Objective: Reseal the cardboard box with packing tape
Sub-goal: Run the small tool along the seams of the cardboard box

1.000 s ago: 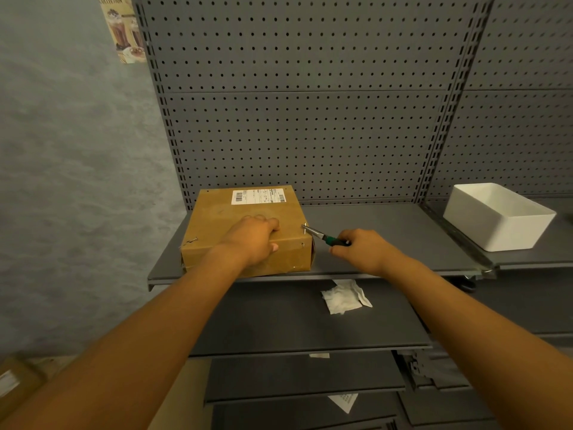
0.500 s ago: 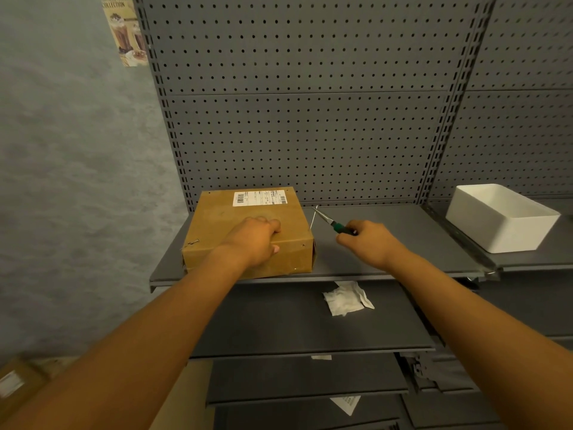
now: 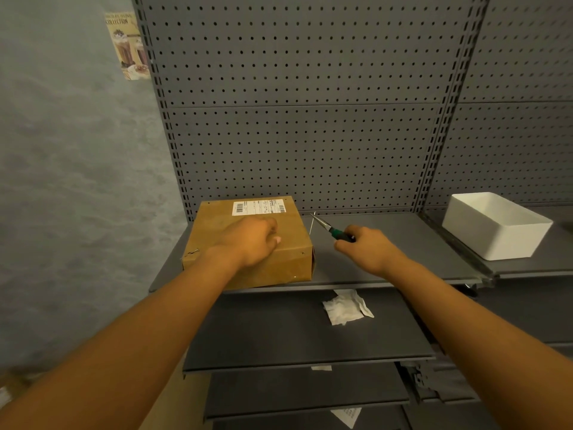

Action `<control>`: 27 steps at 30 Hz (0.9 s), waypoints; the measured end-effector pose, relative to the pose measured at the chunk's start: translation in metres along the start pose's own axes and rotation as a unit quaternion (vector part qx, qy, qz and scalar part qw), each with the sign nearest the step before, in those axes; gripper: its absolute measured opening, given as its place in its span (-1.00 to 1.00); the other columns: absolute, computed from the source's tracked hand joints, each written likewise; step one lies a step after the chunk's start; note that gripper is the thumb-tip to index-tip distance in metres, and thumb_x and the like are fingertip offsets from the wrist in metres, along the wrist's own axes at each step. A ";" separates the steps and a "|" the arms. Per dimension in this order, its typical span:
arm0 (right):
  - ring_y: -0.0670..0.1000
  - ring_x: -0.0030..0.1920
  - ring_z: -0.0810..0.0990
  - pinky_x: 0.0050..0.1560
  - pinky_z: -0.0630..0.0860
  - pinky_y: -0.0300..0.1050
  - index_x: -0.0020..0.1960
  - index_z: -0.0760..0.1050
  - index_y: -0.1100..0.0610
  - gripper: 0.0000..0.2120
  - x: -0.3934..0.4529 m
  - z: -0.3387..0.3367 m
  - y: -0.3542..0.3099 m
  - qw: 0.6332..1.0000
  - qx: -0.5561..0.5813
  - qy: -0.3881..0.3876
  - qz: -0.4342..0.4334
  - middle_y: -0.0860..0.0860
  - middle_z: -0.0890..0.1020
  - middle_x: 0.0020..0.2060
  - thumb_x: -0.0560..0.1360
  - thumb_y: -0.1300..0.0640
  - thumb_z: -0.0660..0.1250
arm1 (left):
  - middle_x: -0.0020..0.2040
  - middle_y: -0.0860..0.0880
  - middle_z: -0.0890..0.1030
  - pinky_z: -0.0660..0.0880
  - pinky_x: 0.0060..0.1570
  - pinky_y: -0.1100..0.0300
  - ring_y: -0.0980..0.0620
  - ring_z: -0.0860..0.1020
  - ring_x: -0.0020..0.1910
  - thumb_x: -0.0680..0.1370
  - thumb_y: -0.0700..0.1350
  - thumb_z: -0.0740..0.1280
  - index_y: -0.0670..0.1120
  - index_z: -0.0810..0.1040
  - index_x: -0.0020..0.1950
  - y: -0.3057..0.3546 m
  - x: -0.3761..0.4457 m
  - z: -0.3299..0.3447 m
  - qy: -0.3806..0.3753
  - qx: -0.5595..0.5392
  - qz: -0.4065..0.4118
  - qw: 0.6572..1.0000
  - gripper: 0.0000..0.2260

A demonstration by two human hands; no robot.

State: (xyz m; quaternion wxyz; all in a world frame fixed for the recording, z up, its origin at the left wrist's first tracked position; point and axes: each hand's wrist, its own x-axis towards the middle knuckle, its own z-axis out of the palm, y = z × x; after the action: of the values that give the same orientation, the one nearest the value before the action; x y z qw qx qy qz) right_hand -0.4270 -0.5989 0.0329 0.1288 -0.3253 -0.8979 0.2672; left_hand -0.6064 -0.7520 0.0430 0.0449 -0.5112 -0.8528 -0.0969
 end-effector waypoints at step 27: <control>0.12 -0.14 0.56 -0.10 0.53 0.05 0.04 0.48 0.12 -0.73 0.025 -0.154 0.147 0.994 -0.024 0.108 -0.002 0.11 0.58 -0.14 0.54 -0.08 0.23 | 0.24 -0.09 0.45 0.35 0.17 0.03 -0.09 0.41 0.21 0.63 0.03 0.11 -0.09 0.35 0.31 0.204 0.115 -0.011 0.144 0.215 0.131 0.957 -0.68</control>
State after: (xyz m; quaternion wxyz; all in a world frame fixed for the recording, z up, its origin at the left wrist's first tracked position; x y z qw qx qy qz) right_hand -0.3076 -0.4268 0.0787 0.2180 -0.3534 -0.8855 0.2085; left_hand -0.4817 -0.5620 0.0982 0.2883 -0.5774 -0.7635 0.0228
